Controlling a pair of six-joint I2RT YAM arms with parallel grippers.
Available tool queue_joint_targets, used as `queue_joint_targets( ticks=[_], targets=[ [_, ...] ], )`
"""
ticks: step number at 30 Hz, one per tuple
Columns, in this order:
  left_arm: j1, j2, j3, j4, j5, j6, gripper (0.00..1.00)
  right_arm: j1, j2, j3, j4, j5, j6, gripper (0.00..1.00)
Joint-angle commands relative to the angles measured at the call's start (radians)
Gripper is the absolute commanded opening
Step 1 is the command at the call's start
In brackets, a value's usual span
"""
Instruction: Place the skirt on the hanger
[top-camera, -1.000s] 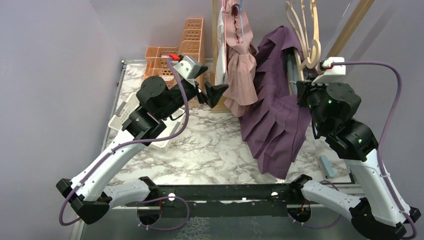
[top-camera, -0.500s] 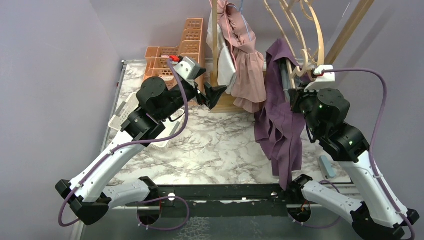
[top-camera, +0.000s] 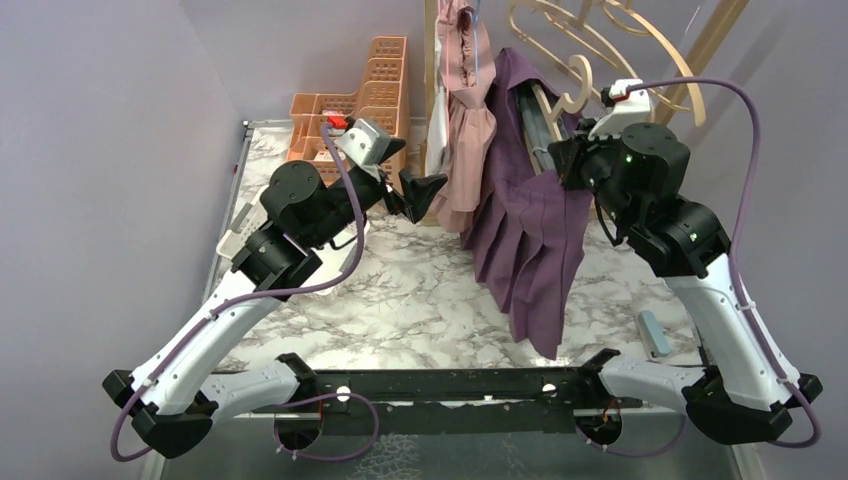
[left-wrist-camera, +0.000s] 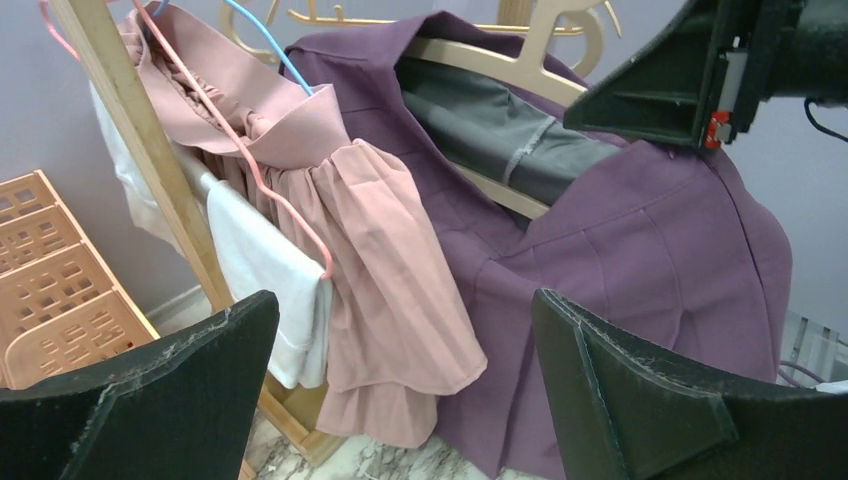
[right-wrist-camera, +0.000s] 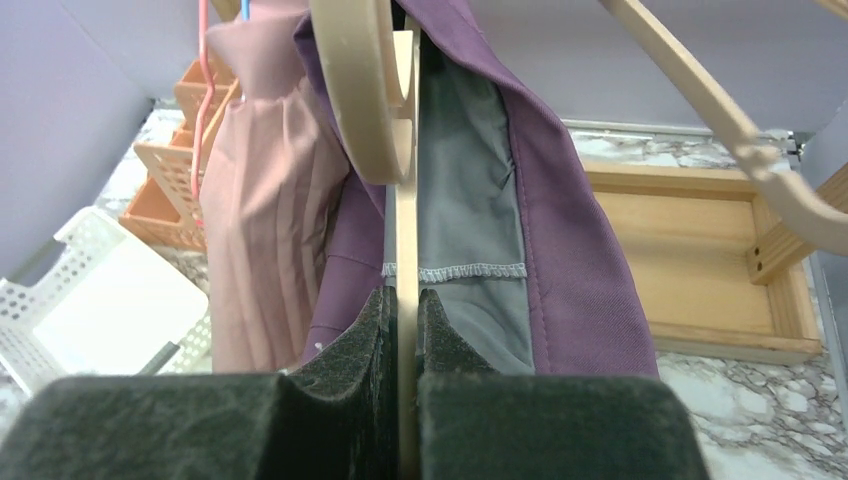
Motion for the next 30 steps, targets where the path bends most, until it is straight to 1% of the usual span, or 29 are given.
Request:
queue_joint_targets(
  ticks=[1, 6, 11, 16, 19, 24, 26, 30],
  targets=[
    [0.004, -0.042, -0.022, -0.009, -0.029, -0.017, 0.99, 0.001, 0.04, 0.138, 0.068, 0.063, 0.045, 0.01],
    [0.004, -0.064, -0.038, -0.024, -0.032, -0.03, 0.99, 0.001, 0.145, 0.255, 0.078, 0.09, -0.008, 0.01],
    [0.004, -0.09, -0.059, -0.056, -0.016, -0.017, 0.99, 0.001, 0.206, 0.284, 0.165, 0.042, -0.036, 0.01],
    [0.004, -0.11, -0.07, -0.127, -0.059, -0.009, 0.99, 0.0, 0.272, 0.319, 0.24, 0.072, -0.091, 0.01],
    [0.005, -0.134, -0.119, -0.135, -0.067, -0.033, 0.99, -0.003, 0.34, 0.376, 0.272, 0.072, -0.15, 0.01],
    [0.004, -0.162, -0.226, -0.157, -0.093, -0.143, 0.99, -0.02, 0.455, 0.529, 0.298, 0.043, -0.198, 0.01],
    [0.004, -0.169, -0.269, -0.167, -0.094, -0.206, 0.98, -0.046, 0.491, 0.575, 0.309, 0.013, -0.197, 0.01],
    [0.004, -0.186, -0.36, -0.169, -0.099, -0.345, 0.96, -0.124, 0.589, 0.695, 0.266, -0.083, -0.155, 0.01]
  ],
)
